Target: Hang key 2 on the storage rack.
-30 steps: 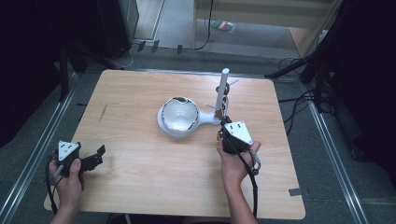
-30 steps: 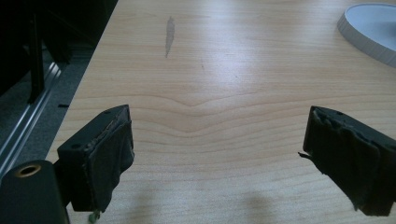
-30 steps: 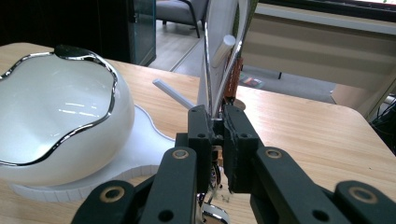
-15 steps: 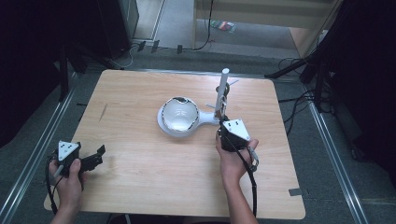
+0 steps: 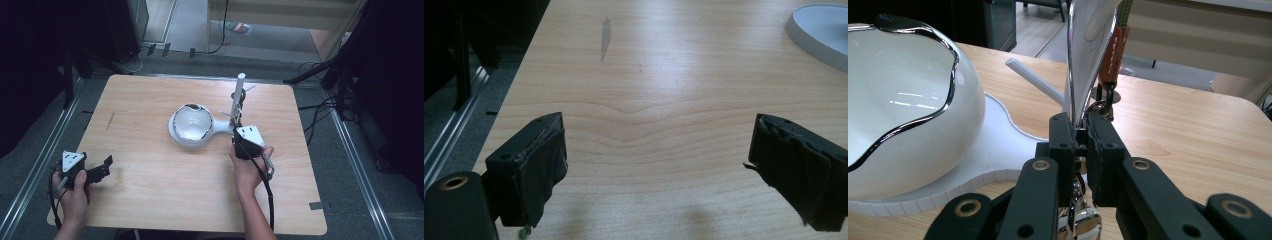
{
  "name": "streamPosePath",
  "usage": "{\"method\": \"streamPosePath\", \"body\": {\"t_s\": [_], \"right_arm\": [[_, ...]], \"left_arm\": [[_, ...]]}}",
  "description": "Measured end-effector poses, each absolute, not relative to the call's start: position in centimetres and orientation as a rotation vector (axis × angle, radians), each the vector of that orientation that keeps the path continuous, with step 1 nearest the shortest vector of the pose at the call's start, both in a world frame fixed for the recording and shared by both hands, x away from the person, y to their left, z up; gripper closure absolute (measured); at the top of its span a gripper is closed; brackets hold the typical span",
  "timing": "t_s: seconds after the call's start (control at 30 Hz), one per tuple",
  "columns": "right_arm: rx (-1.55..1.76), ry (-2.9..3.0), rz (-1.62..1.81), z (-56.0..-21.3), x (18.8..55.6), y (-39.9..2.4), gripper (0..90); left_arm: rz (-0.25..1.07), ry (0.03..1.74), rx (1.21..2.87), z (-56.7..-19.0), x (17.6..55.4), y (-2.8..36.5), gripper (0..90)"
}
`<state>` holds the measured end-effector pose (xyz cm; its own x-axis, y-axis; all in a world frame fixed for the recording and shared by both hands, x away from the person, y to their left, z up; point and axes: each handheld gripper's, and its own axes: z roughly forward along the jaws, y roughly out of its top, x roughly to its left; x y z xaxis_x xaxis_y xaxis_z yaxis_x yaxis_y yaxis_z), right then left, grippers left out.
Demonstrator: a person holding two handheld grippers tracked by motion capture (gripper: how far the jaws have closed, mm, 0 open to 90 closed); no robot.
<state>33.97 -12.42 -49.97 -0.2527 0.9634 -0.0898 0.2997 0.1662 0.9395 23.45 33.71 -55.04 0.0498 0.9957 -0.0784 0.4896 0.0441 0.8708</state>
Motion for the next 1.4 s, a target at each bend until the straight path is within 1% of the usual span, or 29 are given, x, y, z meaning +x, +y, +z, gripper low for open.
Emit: {"method": "streamPosePath", "body": {"t_s": [0.23,0.27,0.33,0.47,0.6,0.77,1.4], "right_arm": [[1.243,1.71,1.116,-50.2,34.5,-12.5,82.4],[1.251,1.713,1.124,-50.2,34.6,-12.6,80.7],[1.252,1.703,1.141,-50.2,34.7,-12.7,71.7],[1.262,1.671,1.172,-50.0,34.5,-13.0,60.3],[1.294,1.654,1.217,-49.7,34.4,-13.4,53.1],[1.304,1.659,1.234,-49.5,34.1,-14.0,50.1],[1.347,1.616,1.242,-49.7,32.3,-17.6,43.2]], "left_arm": [[0.823,1.547,1.552,-55.0,23.5,33.7,8.9],[0.823,1.547,1.552,-55.0,23.5,33.7,8.9],[0.822,1.546,1.552,-55.0,23.5,33.7,9.0],[0.823,1.549,1.551,-55.0,23.5,33.7,8.9],[0.825,1.548,1.552,-55.0,23.5,33.7,8.9],[0.828,1.548,1.554,-55.0,23.5,33.6,8.9],[0.828,1.546,1.552,-55.0,23.5,33.6,8.9]]}}
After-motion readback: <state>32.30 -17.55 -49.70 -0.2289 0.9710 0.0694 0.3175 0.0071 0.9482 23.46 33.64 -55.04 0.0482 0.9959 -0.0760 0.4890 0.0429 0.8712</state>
